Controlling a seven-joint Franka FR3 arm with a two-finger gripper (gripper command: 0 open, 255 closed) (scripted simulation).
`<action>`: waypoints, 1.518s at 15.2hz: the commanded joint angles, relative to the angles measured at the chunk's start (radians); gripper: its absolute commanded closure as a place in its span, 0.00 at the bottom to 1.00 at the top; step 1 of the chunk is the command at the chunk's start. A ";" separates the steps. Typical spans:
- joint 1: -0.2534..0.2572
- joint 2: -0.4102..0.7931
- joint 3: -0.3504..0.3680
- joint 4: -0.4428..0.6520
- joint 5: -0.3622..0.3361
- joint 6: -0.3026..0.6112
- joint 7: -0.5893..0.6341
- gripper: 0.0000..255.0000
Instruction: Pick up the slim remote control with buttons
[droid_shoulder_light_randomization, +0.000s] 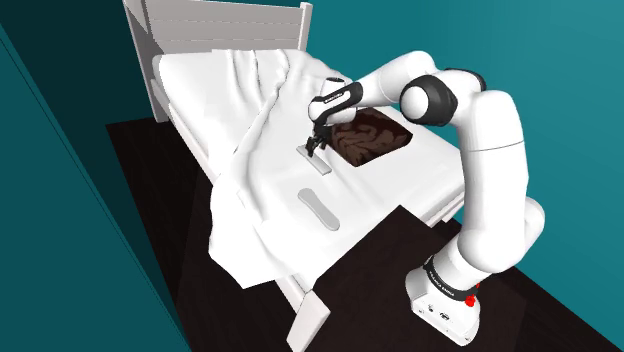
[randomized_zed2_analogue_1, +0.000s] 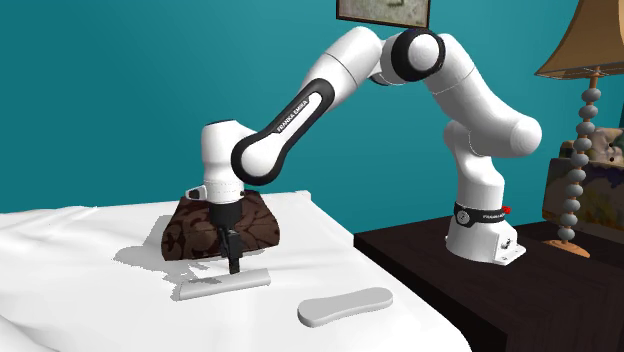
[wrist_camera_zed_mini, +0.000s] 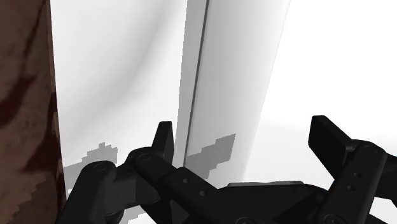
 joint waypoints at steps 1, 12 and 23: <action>-0.006 0.036 0.002 0.030 0.002 0.005 -0.004 0.00; -0.011 0.104 0.008 0.052 0.008 0.051 -0.008 1.00; -0.007 0.062 0.004 0.037 0.004 0.024 -0.006 1.00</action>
